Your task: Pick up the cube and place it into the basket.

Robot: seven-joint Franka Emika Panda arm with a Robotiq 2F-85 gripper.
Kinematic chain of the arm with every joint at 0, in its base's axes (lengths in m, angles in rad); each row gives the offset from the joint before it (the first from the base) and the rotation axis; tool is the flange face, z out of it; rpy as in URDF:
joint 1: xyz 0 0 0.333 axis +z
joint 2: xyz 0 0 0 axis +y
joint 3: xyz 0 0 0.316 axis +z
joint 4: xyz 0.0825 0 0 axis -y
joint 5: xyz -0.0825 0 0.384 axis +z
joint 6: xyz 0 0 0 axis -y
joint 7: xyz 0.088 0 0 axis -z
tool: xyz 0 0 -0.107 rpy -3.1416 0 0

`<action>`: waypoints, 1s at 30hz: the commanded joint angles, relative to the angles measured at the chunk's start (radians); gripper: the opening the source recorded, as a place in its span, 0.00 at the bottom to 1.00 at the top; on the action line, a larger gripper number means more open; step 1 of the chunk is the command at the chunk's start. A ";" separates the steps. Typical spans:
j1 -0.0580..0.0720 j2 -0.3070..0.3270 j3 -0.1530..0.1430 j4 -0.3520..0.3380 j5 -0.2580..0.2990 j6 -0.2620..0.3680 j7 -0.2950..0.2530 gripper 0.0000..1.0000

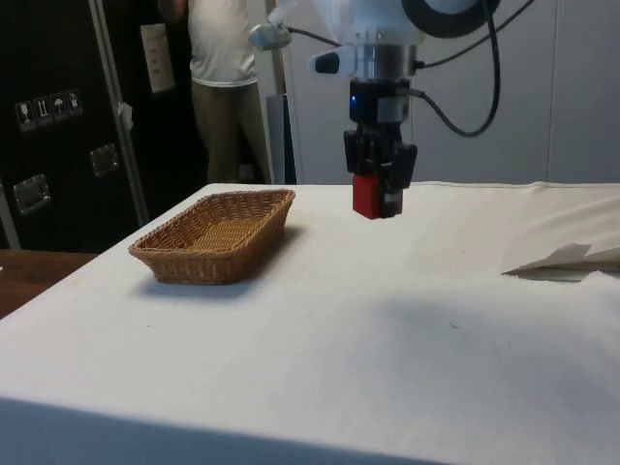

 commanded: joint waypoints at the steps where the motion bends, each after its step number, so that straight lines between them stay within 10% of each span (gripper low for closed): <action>1: -0.001 -0.011 -0.002 0.009 -0.001 -0.024 -0.003 0.00; 30: -0.009 -0.194 -0.018 0.149 -0.008 -0.325 -0.006 0.00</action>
